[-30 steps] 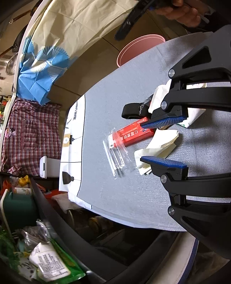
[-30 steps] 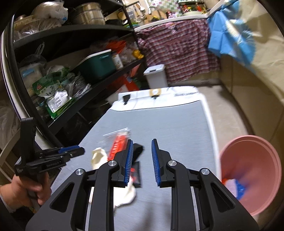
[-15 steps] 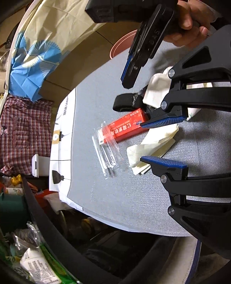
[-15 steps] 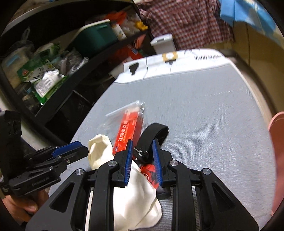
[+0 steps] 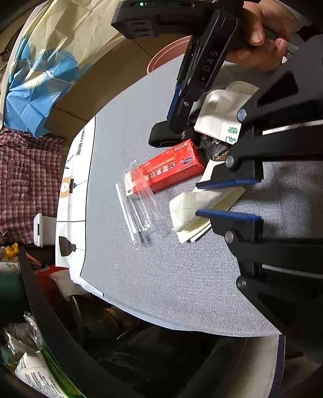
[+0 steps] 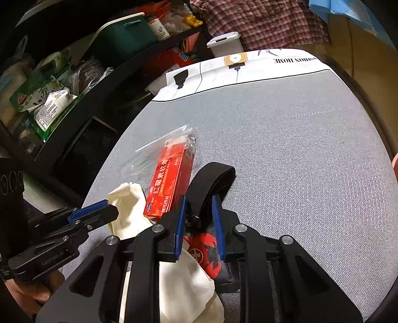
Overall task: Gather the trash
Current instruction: 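Grasp the white tissue with the left tool while the right tool grasps the black strap, then carry the tissue and black strap in both tools over the pink bin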
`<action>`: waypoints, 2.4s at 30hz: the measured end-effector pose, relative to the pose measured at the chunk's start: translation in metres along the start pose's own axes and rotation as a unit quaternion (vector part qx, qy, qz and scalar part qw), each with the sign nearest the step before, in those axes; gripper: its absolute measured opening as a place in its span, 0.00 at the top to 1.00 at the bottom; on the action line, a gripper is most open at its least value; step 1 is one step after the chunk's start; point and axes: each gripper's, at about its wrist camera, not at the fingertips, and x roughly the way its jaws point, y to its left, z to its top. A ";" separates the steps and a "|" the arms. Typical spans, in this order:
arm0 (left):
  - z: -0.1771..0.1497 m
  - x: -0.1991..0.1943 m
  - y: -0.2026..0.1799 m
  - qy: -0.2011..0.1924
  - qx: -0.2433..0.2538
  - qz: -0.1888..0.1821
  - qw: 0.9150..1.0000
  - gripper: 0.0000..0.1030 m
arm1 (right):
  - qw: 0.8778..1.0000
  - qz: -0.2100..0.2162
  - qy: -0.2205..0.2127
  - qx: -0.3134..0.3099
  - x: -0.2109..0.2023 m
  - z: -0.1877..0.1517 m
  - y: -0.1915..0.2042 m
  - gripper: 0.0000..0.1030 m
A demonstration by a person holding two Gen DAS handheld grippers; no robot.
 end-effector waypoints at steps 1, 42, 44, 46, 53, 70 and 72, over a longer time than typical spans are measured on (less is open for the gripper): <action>0.000 0.000 0.000 0.001 0.002 0.002 1.000 0.90 | 1.000 0.000 -0.001 -0.004 -0.001 0.000 0.001 0.86; 0.006 -0.085 -0.055 -0.105 0.027 0.008 0.994 0.97 | 0.988 -0.078 -0.097 -0.096 -0.166 0.003 0.024 0.98; 0.007 -0.087 -0.060 -0.108 0.029 0.003 0.994 0.97 | 0.986 -0.085 -0.100 -0.100 -0.177 0.002 0.020 0.98; 0.008 -0.089 -0.068 -0.110 0.033 -0.002 0.993 0.97 | 0.985 -0.092 -0.105 -0.100 -0.190 0.003 0.015 0.98; 0.006 -0.094 -0.098 -0.114 0.054 -0.020 0.992 0.97 | 0.979 -0.125 -0.129 -0.100 -0.231 0.003 -0.008 0.98; -0.001 -0.086 -0.160 -0.108 0.099 -0.043 0.988 0.97 | 0.973 -0.164 -0.162 -0.011 -0.262 -0.010 -0.103 0.97; -0.001 -0.085 -0.168 -0.108 0.108 -0.045 0.987 0.97 | 0.971 -0.179 -0.161 -0.007 -0.263 -0.011 -0.112 0.97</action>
